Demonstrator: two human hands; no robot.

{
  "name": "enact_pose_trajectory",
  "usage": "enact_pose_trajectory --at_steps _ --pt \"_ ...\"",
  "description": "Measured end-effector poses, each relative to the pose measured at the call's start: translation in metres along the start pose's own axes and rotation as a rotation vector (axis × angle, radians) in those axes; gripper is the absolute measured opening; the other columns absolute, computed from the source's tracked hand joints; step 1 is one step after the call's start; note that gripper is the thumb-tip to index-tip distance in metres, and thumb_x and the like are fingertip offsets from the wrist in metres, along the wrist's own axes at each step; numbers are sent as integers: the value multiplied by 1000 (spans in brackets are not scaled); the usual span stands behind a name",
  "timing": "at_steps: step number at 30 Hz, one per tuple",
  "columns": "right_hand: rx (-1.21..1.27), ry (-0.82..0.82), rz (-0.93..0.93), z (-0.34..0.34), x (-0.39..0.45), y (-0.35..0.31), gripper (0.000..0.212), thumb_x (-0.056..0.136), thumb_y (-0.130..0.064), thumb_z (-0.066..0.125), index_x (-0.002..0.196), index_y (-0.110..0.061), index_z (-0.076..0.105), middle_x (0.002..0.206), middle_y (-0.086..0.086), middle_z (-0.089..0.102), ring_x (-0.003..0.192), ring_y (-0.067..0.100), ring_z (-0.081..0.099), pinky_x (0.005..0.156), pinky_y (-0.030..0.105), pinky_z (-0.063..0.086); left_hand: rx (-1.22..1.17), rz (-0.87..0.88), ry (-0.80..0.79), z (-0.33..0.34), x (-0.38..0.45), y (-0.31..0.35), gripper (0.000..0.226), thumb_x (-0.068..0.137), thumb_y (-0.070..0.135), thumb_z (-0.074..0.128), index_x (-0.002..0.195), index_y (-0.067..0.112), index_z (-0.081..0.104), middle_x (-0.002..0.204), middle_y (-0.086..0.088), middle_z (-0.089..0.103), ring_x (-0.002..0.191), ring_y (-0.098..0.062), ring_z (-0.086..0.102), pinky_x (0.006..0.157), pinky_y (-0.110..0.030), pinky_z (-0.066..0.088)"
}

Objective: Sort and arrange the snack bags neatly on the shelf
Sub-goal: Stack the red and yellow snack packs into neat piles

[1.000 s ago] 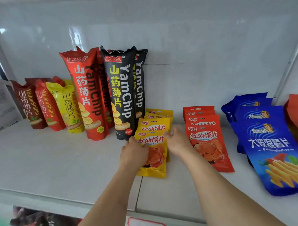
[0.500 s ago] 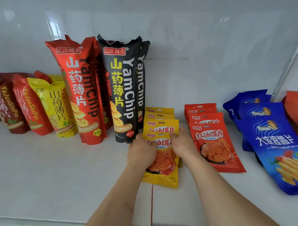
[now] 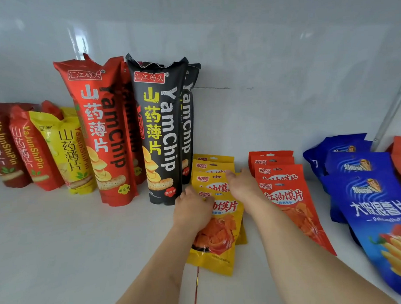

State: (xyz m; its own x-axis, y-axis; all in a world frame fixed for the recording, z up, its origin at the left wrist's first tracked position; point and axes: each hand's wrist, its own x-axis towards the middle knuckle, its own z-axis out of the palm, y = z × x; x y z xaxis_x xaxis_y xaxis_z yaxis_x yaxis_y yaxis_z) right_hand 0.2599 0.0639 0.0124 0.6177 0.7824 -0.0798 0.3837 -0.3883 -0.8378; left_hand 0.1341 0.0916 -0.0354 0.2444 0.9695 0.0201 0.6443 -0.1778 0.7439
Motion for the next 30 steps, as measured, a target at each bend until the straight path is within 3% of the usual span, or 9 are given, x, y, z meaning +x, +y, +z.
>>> enact_pose_trajectory --at_steps 5,10,12,15,21,26,30 --pt "-51 -46 41 -1 15 -3 64 103 -43 42 150 -4 26 147 16 46 128 34 51 90 34 44 124 -24 30 14 2 7 62 99 46 46 144 4 35 145 -15 47 139 -32 38 118 -41 26" --pt "-135 -19 68 -4 27 0 61 104 -37 41 150 0 23 145 19 46 125 34 53 82 30 40 65 -16 57 21 6 17 65 101 40 49 150 6 24 150 -15 40 141 -31 34 116 -43 32" --pt "-138 -18 36 -5 32 2 54 103 -35 42 145 -1 30 142 20 48 124 35 52 87 32 42 61 -18 54 23 9 21 64 101 40 50 150 6 24 150 -16 39 142 -32 33 115 -44 32" --pt "-132 -8 44 -7 35 -1 63 104 -38 41 151 -3 17 147 19 44 127 35 51 82 30 39 65 -25 61 26 13 25 66 101 40 49 151 8 22 150 -15 38 141 -32 35 115 -44 32" --pt "-163 -63 22 -10 40 3 55 108 -26 33 156 -10 13 156 17 32 136 34 43 103 35 40 12 -30 69 25 16 29 65 99 40 51 151 11 24 149 -13 39 136 -32 42 113 -46 35" --pt "-94 -10 37 -8 45 6 56 106 -33 39 151 -6 20 139 17 53 119 33 57 80 32 42 -71 -46 14 18 25 31 65 96 37 57 149 12 28 148 -11 35 133 -31 42 105 -41 39" --pt "-95 -1 15 -7 49 10 55 105 -33 39 150 -6 24 135 17 55 114 33 59 78 31 44 -68 -83 -26 15 32 33 68 87 51 56 141 14 38 142 -11 47 130 -33 46 109 -50 40"
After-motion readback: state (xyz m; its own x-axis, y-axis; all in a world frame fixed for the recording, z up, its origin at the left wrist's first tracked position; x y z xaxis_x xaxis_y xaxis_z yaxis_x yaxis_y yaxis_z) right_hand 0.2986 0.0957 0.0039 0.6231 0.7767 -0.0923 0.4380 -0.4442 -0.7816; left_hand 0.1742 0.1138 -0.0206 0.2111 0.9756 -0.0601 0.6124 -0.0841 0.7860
